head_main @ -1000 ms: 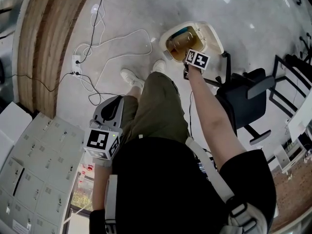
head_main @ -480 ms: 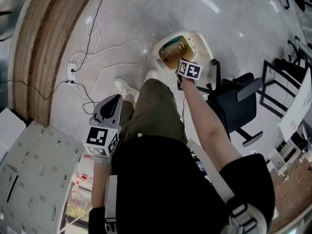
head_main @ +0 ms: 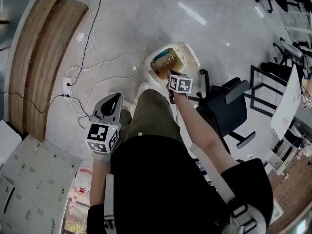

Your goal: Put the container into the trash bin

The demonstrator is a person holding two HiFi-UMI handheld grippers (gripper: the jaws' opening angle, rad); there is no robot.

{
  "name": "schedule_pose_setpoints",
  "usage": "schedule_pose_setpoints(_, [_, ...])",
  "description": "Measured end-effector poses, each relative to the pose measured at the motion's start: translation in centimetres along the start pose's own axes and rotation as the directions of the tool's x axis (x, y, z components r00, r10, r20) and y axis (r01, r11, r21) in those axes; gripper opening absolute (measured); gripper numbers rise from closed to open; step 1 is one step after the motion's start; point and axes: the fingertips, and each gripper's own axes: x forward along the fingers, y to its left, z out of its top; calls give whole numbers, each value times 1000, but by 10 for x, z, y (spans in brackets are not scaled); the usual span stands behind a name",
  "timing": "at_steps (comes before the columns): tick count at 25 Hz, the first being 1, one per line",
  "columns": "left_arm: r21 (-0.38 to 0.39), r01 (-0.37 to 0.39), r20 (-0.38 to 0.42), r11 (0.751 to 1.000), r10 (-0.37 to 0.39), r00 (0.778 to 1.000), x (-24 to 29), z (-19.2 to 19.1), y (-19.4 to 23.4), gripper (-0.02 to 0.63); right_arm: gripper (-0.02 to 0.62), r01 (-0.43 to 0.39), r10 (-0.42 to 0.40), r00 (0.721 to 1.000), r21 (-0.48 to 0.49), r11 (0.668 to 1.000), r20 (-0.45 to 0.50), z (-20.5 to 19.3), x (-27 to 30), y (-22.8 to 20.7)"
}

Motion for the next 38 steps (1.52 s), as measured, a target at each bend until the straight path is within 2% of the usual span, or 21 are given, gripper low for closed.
schedule_pose_setpoints(10, [60, 70, 59, 996, -73, 996, -9, 32, 4, 8, 15, -58, 67, 988, -62, 996, 141, 40, -69, 51])
schedule_pose_setpoints(20, [134, 147, 80, 980, -158, 984, -22, 62, 15, 8, 15, -88, 132, 942, -150, 985, 310, 85, -143, 114])
schedule_pose_setpoints(25, [170, 177, 105, 969, -197, 975, -33, 85, 22, 9, 15, -97, 174, 904, -211, 973, 390, 108, -181, 153])
schedule_pose_setpoints(31, [237, 201, 146, 950, -240, 960, -50, 116, 26, 8, 15, -84, 227, 844, -298, 951, 486, 133, -233, 196])
schedule_pose_setpoints(38, [311, 228, 227, 923, -305, 925, -72, 155, 13, 9, 15, -32, 273, 761, -386, 922, 588, 151, -300, 228])
